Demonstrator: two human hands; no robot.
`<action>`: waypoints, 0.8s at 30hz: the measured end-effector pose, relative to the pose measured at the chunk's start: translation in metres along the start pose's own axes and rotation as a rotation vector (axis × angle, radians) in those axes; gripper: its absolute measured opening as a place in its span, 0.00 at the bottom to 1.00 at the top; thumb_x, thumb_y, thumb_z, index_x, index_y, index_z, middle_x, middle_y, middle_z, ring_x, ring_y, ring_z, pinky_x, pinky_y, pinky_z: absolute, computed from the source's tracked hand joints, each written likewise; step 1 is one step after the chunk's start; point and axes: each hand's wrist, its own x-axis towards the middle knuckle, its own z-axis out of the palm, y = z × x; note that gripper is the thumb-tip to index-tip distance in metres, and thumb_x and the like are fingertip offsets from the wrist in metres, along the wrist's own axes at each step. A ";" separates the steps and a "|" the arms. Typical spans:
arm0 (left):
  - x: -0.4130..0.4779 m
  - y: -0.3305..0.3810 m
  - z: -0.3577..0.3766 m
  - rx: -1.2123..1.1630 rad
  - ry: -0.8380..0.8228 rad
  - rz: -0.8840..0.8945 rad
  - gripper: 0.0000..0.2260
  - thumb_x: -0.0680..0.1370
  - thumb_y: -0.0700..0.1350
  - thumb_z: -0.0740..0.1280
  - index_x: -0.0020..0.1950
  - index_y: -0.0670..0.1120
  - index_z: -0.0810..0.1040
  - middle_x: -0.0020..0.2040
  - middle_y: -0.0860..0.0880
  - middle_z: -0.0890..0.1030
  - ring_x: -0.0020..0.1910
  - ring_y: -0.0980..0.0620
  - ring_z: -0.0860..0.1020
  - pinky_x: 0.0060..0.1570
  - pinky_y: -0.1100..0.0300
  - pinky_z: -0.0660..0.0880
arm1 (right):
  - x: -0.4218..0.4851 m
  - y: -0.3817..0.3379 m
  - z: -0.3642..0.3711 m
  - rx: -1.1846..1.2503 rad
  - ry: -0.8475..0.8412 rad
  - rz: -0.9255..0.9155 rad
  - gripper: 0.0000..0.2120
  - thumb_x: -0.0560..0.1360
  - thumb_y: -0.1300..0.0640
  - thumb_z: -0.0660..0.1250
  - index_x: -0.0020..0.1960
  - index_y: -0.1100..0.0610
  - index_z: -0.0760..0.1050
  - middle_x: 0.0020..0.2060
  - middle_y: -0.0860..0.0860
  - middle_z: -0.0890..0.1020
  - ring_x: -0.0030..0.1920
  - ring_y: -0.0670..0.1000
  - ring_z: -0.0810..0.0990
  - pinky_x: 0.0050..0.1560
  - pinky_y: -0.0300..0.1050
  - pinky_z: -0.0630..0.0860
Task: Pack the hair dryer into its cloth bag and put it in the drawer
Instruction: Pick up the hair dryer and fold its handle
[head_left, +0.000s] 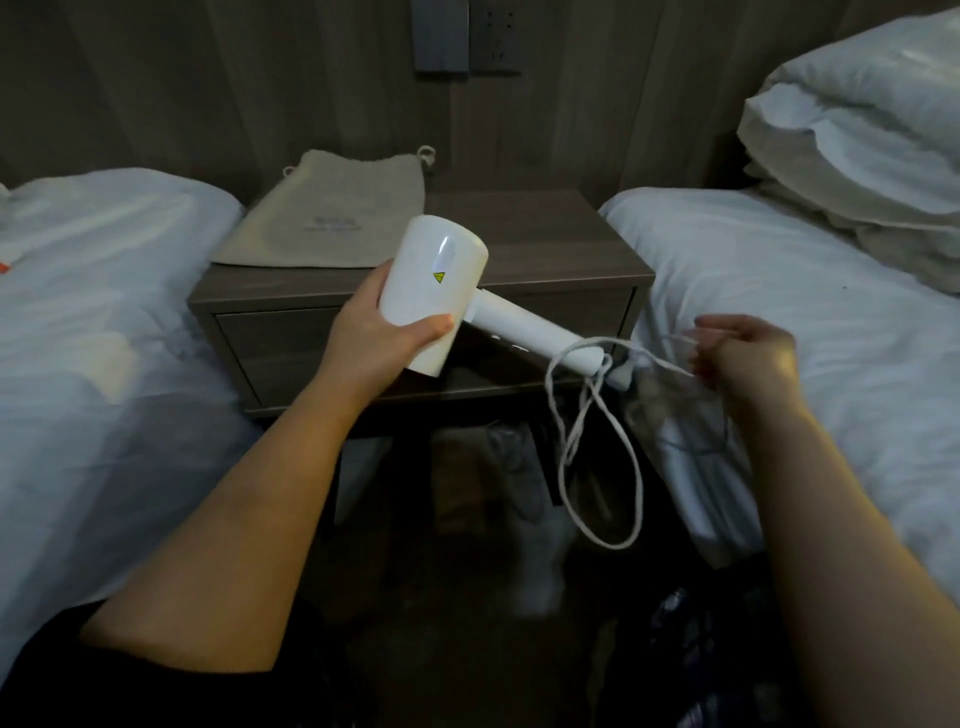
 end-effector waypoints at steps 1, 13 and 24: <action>0.000 -0.002 -0.003 0.021 0.006 0.018 0.32 0.68 0.47 0.75 0.69 0.54 0.67 0.60 0.56 0.73 0.58 0.54 0.72 0.54 0.59 0.69 | -0.002 -0.005 0.001 0.051 -0.029 -0.052 0.12 0.72 0.73 0.60 0.51 0.63 0.76 0.32 0.55 0.80 0.21 0.43 0.75 0.25 0.33 0.73; -0.014 -0.025 0.002 0.195 -0.146 0.040 0.37 0.62 0.53 0.76 0.69 0.63 0.66 0.63 0.58 0.75 0.60 0.56 0.73 0.57 0.57 0.70 | 0.000 0.016 0.011 -0.253 0.198 -0.222 0.14 0.62 0.66 0.62 0.46 0.59 0.80 0.33 0.56 0.81 0.32 0.46 0.79 0.37 0.41 0.76; 0.002 -0.026 0.011 0.011 -0.122 0.004 0.29 0.68 0.41 0.75 0.68 0.50 0.70 0.58 0.54 0.75 0.54 0.56 0.74 0.45 0.68 0.69 | 0.010 0.031 0.046 -0.627 -0.769 0.185 0.27 0.76 0.35 0.51 0.55 0.54 0.77 0.44 0.49 0.79 0.42 0.46 0.76 0.47 0.42 0.72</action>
